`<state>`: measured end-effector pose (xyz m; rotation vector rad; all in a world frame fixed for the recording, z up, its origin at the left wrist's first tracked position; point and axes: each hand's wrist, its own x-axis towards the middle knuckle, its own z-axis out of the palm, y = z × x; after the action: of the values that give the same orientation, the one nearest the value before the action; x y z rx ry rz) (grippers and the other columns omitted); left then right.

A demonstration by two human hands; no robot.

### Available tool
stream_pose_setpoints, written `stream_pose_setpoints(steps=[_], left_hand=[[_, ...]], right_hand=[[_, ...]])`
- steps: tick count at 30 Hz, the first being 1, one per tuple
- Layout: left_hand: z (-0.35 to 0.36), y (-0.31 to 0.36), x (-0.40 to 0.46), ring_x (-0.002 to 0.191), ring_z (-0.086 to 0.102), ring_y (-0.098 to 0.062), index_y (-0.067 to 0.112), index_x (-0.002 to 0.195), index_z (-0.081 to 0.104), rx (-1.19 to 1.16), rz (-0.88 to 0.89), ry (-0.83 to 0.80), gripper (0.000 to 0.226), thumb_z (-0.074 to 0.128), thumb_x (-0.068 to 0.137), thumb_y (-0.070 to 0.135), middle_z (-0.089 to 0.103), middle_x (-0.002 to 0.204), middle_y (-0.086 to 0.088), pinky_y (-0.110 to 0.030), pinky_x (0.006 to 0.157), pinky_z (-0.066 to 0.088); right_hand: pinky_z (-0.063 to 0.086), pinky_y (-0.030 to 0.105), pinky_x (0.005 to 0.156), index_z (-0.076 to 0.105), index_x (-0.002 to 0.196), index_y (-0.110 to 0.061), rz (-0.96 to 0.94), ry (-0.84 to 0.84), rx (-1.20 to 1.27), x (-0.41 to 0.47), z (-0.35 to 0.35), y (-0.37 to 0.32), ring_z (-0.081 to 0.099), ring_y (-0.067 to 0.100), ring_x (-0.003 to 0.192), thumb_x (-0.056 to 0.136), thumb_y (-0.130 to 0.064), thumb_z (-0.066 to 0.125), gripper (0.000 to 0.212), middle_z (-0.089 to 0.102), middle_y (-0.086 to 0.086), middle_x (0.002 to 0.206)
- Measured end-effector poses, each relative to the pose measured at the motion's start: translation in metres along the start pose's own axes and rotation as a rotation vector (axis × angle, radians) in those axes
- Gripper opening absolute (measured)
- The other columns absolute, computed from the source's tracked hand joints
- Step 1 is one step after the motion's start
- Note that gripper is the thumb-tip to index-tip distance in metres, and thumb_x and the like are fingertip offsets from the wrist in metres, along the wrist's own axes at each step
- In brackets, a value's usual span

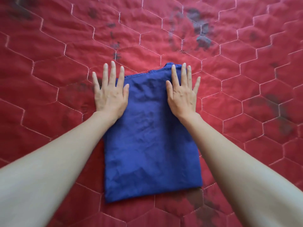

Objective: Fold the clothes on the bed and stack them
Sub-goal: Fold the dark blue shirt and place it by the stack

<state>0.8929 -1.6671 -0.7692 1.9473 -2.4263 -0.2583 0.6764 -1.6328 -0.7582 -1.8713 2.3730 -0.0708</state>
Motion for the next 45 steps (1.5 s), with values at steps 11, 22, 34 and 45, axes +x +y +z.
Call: stream_pose_setpoints(steps=[11,22,34,45], left_hand=[[0.018,0.069,-0.212,0.144,0.028,-0.029,0.015,0.148,0.037,0.010,0.170,-0.158,0.056,0.024,0.097,0.034,0.031,0.156,-0.010,-0.055,0.114,0.024],[0.036,-0.004,-0.266,0.147,0.019,-0.027,0.016,0.151,0.029,0.061,0.264,-0.158,0.071,0.027,0.092,0.055,0.020,0.160,-0.010,-0.055,0.116,0.016],[0.030,0.008,-0.289,0.130,0.048,-0.039,0.008,0.137,0.053,0.141,0.372,0.030,0.057,0.039,0.089,0.036,0.048,0.143,-0.019,-0.057,0.106,0.037],[0.001,0.000,-0.275,0.081,0.071,-0.034,0.002,0.095,0.074,-0.267,0.288,0.235,0.024,0.068,0.072,-0.006,0.073,0.093,-0.015,-0.037,0.068,0.055]], right_hand=[[0.024,0.056,0.114,0.034,0.149,-0.017,-0.141,-0.050,0.055,-0.223,0.025,-0.013,0.024,0.028,0.146,0.097,-0.031,0.035,0.053,0.028,0.014,0.156],[0.010,0.053,0.119,0.021,0.153,-0.018,-0.054,-0.143,-0.008,-0.274,0.029,0.098,0.012,0.021,0.149,0.096,-0.052,0.020,0.066,0.016,0.006,0.160],[0.034,0.058,0.108,0.056,0.135,-0.012,-0.575,0.205,-0.100,-0.287,0.026,0.095,0.049,0.026,0.131,0.085,-0.008,0.058,0.051,0.055,0.010,0.138],[0.046,0.044,0.097,0.074,0.091,-0.008,-0.383,0.239,0.239,-0.263,0.000,0.092,0.068,0.030,0.096,0.078,-0.002,0.070,0.015,0.073,0.008,0.096]])
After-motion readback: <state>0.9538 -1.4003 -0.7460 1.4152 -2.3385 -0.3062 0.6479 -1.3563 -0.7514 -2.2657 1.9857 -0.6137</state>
